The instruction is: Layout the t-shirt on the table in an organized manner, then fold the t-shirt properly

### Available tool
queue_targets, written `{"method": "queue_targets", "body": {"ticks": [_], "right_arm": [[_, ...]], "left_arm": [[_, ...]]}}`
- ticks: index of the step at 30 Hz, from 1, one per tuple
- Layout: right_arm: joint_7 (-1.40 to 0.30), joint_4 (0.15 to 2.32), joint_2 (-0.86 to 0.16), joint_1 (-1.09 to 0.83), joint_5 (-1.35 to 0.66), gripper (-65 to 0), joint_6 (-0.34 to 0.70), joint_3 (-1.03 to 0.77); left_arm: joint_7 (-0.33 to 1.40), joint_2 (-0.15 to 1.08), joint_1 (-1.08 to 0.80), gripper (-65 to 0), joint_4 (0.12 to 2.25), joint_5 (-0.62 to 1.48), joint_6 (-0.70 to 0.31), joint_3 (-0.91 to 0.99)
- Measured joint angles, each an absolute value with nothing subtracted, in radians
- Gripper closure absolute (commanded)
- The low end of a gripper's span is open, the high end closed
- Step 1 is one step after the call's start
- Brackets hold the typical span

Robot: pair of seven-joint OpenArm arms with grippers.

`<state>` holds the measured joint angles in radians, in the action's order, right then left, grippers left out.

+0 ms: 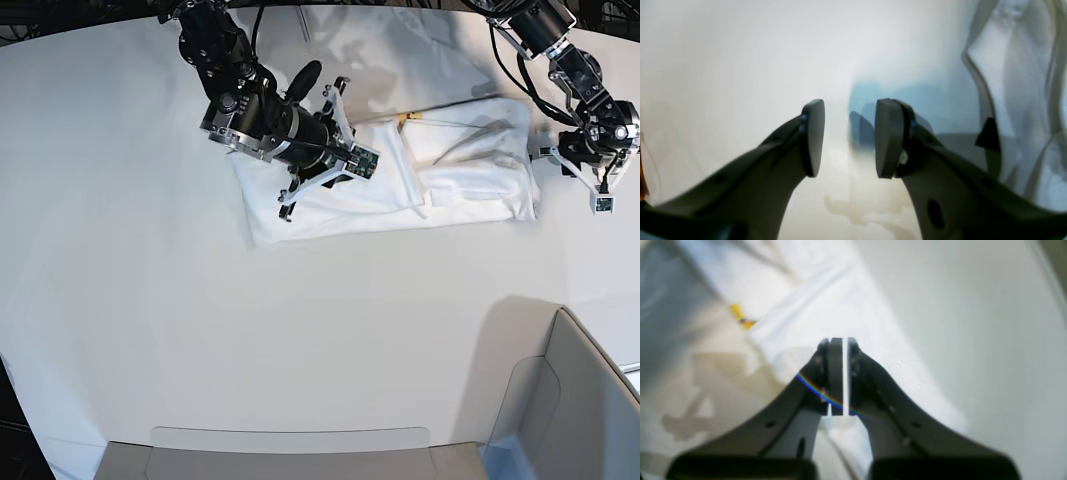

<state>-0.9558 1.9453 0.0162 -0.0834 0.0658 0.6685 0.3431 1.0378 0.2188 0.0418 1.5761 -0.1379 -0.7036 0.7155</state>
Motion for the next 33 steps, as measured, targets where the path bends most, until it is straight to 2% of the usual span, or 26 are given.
{"method": "queue_targets", "body": {"ticks": [5,10,15,18,26,28,33], "right_arm": [[-0.926,1.813,0.03,-0.059,0.026,0.0,0.664,0.274],[-0.757,1.753,0.026,-0.07,-0.001,0.0,0.656,0.214],[-0.733,1.544,0.031,-0.02,0.005,0.0,0.656,0.205],[-0.737,1.565,0.046,-0.023,-0.006,0.0,0.654,0.2],[-0.718,1.879,0.004,-0.104,-0.196,0.0,0.652,0.166],[-0.725,1.864,0.011,-0.11,-0.209,0.0,0.637,0.085],[-0.737,1.67,0.005,-0.091,-0.2,0.0,0.606,-0.06]], "left_arm": [[1.038,0.219,0.039,-24.6,1.576,-0.138,-0.704,0.715],[1.038,0.218,0.039,-24.6,1.576,-0.138,-0.704,0.715],[1.039,0.218,0.014,-24.6,1.575,-0.139,-0.702,0.715],[1.038,0.218,0.016,-24.6,1.575,-0.138,-0.701,0.715],[1.042,0.218,0.019,-24.7,1.575,-0.139,-0.701,0.715],[1.042,0.216,0.02,-24.9,1.576,-0.138,-0.701,0.716],[1.047,0.149,0.017,-27.1,1.596,-0.135,-0.703,0.727]]}}
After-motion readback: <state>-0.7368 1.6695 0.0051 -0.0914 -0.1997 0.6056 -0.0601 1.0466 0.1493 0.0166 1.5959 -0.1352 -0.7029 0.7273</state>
